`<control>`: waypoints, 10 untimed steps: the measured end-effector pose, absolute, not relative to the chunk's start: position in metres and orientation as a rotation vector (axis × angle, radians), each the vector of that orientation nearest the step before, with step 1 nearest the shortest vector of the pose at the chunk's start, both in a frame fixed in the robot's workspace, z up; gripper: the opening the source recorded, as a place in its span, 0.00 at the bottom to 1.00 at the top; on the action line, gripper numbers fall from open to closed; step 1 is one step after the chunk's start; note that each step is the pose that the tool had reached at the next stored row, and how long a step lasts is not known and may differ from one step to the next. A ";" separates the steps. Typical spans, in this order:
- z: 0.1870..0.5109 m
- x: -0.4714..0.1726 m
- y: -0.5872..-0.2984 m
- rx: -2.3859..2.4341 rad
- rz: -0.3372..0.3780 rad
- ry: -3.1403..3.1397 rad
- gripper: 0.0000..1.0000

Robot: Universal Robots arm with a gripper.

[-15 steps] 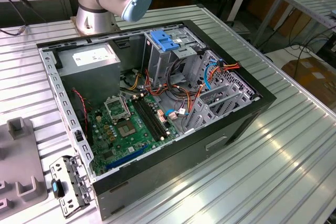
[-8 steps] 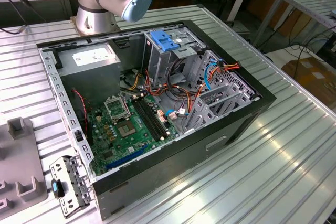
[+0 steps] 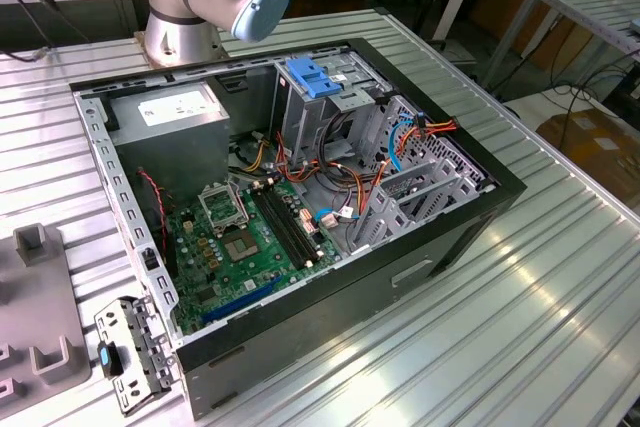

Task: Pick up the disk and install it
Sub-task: 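Pick up the disk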

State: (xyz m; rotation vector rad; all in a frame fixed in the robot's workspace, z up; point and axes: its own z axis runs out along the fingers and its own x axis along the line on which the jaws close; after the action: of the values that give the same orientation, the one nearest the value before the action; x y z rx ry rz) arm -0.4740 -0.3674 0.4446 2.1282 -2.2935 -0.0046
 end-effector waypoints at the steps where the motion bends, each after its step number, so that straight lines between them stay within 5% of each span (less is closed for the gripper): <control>1: 0.445 -0.474 -0.367 2.128 -0.005 -2.293 0.37; 10: 0.453 -0.474 -0.367 2.128 -0.005 -2.293 0.37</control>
State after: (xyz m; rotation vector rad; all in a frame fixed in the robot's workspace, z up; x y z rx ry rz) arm -0.4739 -0.3674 0.4534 2.1279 -2.2930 -0.0055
